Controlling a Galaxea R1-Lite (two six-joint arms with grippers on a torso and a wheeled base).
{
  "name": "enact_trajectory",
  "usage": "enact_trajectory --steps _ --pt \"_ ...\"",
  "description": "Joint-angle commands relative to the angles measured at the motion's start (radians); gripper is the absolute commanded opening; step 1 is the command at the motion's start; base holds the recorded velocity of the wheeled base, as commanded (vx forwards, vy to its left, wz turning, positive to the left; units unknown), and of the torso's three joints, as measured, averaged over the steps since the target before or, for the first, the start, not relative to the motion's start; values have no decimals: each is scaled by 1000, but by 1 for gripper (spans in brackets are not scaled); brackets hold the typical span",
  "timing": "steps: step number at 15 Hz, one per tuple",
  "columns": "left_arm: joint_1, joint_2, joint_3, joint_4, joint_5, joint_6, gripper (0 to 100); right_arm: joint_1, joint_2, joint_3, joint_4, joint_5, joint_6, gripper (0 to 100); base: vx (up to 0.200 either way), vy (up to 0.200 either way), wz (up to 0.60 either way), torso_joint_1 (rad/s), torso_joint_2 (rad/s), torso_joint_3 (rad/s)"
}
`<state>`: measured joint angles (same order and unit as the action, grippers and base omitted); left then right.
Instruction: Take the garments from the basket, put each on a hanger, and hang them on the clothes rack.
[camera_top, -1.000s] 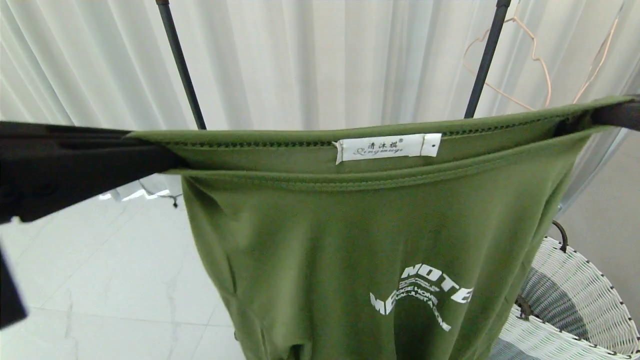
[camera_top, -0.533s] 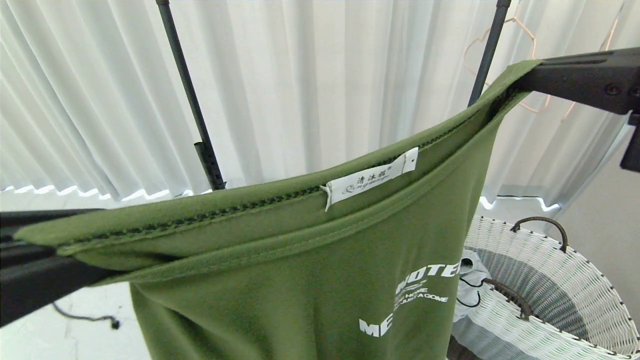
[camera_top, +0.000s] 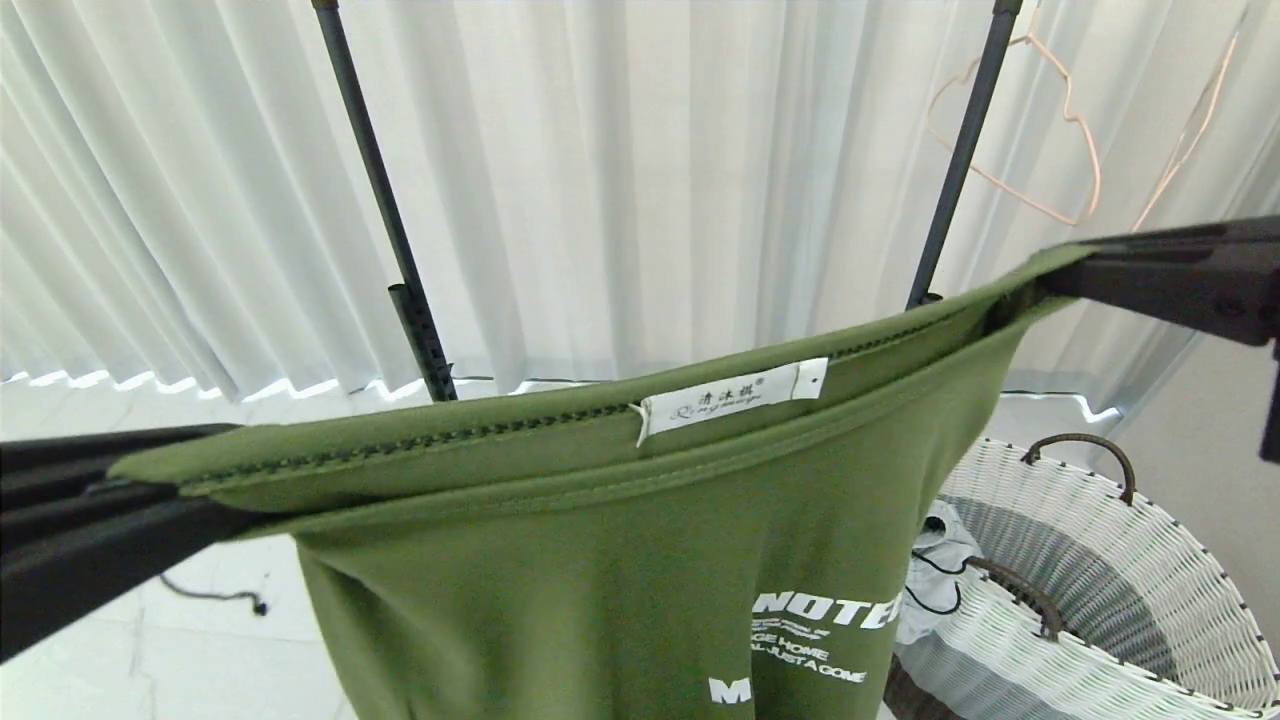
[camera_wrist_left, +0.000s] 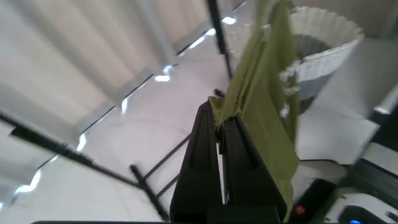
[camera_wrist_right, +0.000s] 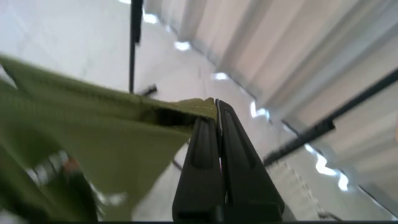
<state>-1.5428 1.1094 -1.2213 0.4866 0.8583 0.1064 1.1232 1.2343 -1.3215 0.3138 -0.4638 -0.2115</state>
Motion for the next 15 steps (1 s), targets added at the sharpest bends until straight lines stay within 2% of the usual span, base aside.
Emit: enact_trajectory --steps 1,5,8,10,13,15 --pt "112 37 -11 -20 10 -2 0 -2 -64 2 18 -9 0 0 0 0 0 0 0 0" --pt "170 98 -106 -120 1 19 0 1 -58 -93 18 -9 -19 0 0 0 0 0 0 0" --pt "171 95 -81 -122 -56 21 0 1 -90 -45 44 -13 -26 0 0 0 0 0 0 0" --pt "181 102 -76 -125 -67 18 0 4 -96 -19 45 -18 -26 0 0 0 0 0 0 0" --pt "248 116 -81 -221 -67 44 0 4 -85 -31 42 -18 -43 0 0 0 0 0 0 0" --pt "271 112 -78 -227 -67 56 0 4 -91 -31 42 -18 -43 0 0 0 0 0 0 0"
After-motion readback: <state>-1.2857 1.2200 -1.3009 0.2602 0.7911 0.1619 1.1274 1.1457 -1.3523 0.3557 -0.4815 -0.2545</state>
